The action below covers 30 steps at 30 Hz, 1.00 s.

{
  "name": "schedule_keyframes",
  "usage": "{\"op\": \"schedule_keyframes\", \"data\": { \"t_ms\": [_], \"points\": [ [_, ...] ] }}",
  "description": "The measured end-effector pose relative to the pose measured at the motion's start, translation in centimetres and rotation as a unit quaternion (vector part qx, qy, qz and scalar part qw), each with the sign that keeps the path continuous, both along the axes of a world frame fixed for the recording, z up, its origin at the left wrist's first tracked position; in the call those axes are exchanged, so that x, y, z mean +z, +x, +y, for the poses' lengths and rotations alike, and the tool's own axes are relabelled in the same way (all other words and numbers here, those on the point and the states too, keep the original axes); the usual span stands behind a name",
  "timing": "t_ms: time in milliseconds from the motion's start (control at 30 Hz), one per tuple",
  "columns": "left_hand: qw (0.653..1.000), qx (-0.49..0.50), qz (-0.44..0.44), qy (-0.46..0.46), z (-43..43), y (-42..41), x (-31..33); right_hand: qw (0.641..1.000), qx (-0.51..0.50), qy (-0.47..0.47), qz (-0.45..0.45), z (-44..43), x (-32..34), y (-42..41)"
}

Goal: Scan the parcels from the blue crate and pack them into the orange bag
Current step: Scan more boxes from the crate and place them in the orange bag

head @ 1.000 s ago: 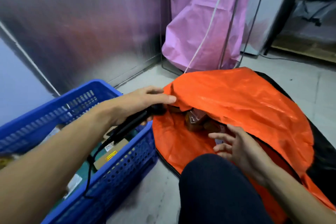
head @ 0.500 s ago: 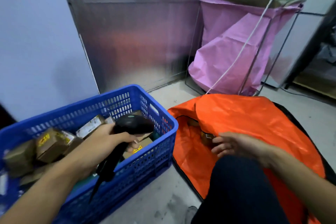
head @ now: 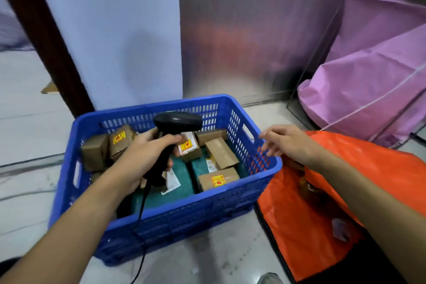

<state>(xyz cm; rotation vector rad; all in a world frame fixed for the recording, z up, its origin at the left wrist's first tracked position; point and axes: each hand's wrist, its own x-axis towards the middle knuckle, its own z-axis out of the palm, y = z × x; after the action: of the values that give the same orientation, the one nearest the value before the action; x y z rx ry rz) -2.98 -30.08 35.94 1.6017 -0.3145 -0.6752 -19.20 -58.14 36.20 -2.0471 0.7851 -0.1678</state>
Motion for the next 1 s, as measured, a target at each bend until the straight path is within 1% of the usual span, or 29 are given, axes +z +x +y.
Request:
{"op": "schedule_keyframes", "data": {
  "t_ms": [67,100,233,333,500,600,733,900,1000],
  "points": [
    [0.999,0.033,0.004,0.002,0.7,0.8,-0.1,1.000,-0.008,-0.023,-0.014,0.2,-1.9,1.7],
    [0.999,0.052,0.008,0.002,1.1,1.3,-0.2,0.999,0.000,-0.039,-0.006,0.3,-2.8,2.5],
    [0.995,0.094,0.019,0.015,2.5,2.6,-0.7,0.992,0.067,-0.091,0.053,1.1,-4.5,5.6],
    [0.994,0.107,0.023,0.011,3.5,3.2,-1.1,0.977,0.109,-0.141,0.117,2.4,-4.7,7.4],
    [0.993,0.115,0.020,0.013,4.7,4.1,-0.9,0.951,0.188,-0.141,0.199,5.1,-6.8,10.4],
    [0.993,0.118,0.017,0.012,5.1,4.2,-0.7,0.946,0.213,-0.128,0.208,7.2,-7.9,12.7],
    [0.992,0.124,0.015,0.016,5.8,4.5,0.1,0.946,0.216,-0.126,0.205,9.6,-9.1,15.3],
    [0.992,0.122,-0.005,0.030,7.7,6.5,1.1,0.939,0.231,-0.155,0.202,12.1,-10.3,17.8],
    [0.989,0.144,-0.003,0.041,8.6,8.0,0.6,0.934,0.231,-0.165,0.217,12.4,-11.1,18.6]
  ]
}}
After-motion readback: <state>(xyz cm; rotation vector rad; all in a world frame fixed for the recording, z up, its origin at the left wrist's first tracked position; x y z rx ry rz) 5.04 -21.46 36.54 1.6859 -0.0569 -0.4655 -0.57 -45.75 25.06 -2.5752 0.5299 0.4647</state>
